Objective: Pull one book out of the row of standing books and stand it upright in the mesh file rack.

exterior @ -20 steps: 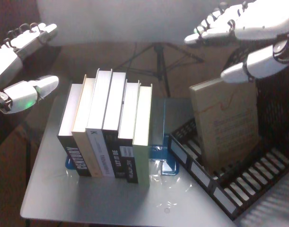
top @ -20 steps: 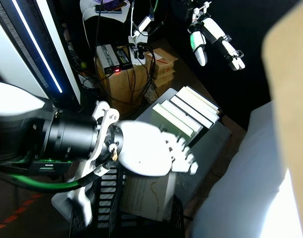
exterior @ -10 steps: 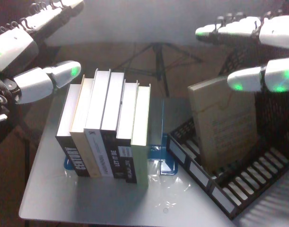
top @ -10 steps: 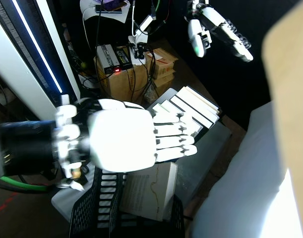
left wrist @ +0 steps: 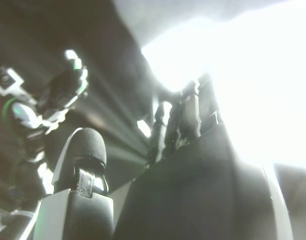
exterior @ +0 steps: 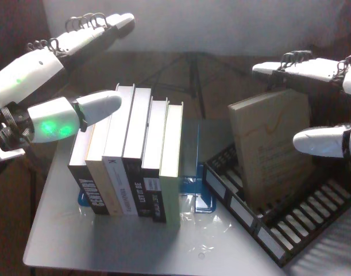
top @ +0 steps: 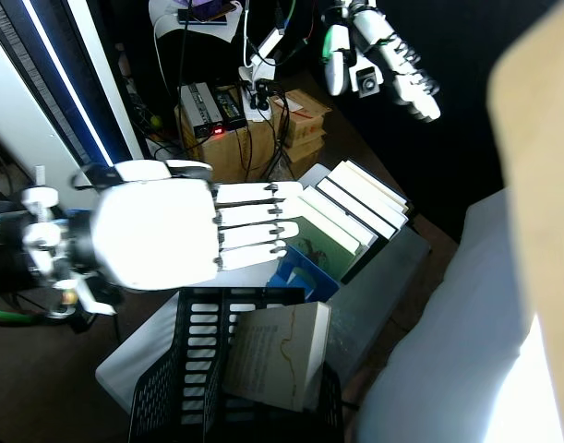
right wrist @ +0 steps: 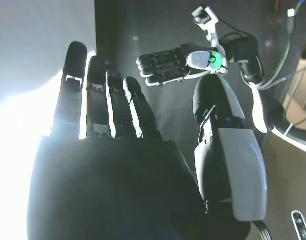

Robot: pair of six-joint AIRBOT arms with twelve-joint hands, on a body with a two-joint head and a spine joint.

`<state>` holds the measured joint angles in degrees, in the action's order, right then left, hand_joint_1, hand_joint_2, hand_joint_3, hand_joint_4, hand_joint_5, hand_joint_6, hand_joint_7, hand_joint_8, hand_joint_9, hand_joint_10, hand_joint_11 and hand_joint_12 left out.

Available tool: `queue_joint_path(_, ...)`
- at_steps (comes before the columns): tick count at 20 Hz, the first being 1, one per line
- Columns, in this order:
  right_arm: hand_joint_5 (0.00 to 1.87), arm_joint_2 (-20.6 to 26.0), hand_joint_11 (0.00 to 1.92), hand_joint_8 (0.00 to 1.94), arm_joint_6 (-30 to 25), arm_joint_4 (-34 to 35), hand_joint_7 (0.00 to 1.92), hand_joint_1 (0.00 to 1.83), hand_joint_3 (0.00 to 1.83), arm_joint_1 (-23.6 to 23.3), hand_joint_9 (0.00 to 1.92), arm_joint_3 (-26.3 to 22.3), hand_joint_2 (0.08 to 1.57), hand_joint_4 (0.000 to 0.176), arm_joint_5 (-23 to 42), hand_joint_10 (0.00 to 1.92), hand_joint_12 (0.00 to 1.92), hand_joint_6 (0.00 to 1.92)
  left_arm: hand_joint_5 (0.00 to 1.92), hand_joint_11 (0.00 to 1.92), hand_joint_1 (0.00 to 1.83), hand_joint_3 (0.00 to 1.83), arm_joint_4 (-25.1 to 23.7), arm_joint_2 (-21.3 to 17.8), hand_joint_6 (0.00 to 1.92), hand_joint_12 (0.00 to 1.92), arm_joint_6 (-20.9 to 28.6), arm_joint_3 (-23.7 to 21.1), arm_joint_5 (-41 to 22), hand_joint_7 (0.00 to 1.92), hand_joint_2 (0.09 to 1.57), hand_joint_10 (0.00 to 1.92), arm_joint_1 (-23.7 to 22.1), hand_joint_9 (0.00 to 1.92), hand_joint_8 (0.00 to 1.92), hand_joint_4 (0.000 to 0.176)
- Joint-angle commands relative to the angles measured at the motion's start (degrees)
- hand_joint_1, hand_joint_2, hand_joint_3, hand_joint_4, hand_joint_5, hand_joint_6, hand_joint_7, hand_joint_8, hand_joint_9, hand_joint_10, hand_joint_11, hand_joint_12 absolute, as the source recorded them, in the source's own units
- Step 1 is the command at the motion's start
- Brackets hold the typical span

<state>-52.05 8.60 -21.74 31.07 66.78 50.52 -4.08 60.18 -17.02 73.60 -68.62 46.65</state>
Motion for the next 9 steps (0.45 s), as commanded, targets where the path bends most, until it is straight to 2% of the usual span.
queue_joint_path(1,0.00,0.85,0.00,0.00,0.15,3.45,0.00,0.36,0.00,0.15,0.00,-0.27,1.29,0.000,8.38,0.03,0.00,0.00,0.00,0.00,0.31,0.00,1.56,-0.59,0.00,0.00,0.31,-0.08,-7.11,0.00,1.44,0.00,-0.74,0.00,0.00,0.105)
queue_joint_path(3,0.00,0.86,0.00,0.00,0.41,4.23,0.00,0.34,0.01,1.08,0.00,-0.71,1.32,0.000,9.35,0.02,0.00,0.00,0.00,0.00,0.26,0.00,1.48,-0.78,0.00,0.00,0.49,-0.25,-7.30,0.00,1.44,0.00,-0.74,0.00,0.00,0.092)
queue_joint_path(5,0.00,0.82,0.00,0.00,0.58,4.78,0.00,0.31,0.02,1.67,0.00,-1.07,1.39,0.000,9.74,0.00,0.00,0.00,0.00,0.00,0.23,0.00,1.34,-1.38,0.00,0.00,0.50,-0.75,-7.14,0.00,1.44,0.00,-0.74,0.00,0.00,0.064)
queue_joint_path(6,0.00,0.84,0.00,0.00,1.03,5.15,0.00,0.28,0.03,1.84,0.00,-1.44,1.41,0.000,9.74,0.00,0.00,0.00,0.00,0.00,0.21,0.00,1.21,-2.32,0.00,0.00,0.46,-1.38,-7.06,0.00,1.44,0.00,-0.73,0.00,0.00,0.060)
queue_joint_path(8,0.00,0.84,0.00,0.00,1.18,5.49,0.00,0.28,0.01,1.95,0.00,-1.84,1.40,0.000,10.08,0.00,0.00,0.00,0.00,0.00,0.27,0.00,1.27,-3.52,0.00,0.00,-0.39,-2.51,-7.48,0.00,1.45,0.00,-0.67,0.00,0.00,0.042)
queue_joint_path(9,0.00,0.89,0.00,0.00,1.66,5.98,0.00,0.26,0.02,2.31,0.00,-2.07,1.41,0.000,10.57,0.00,0.00,0.00,0.00,0.00,0.29,0.00,1.27,-3.49,0.00,0.00,-0.40,-2.59,-7.67,0.00,1.44,0.00,-0.61,0.00,0.00,0.050)
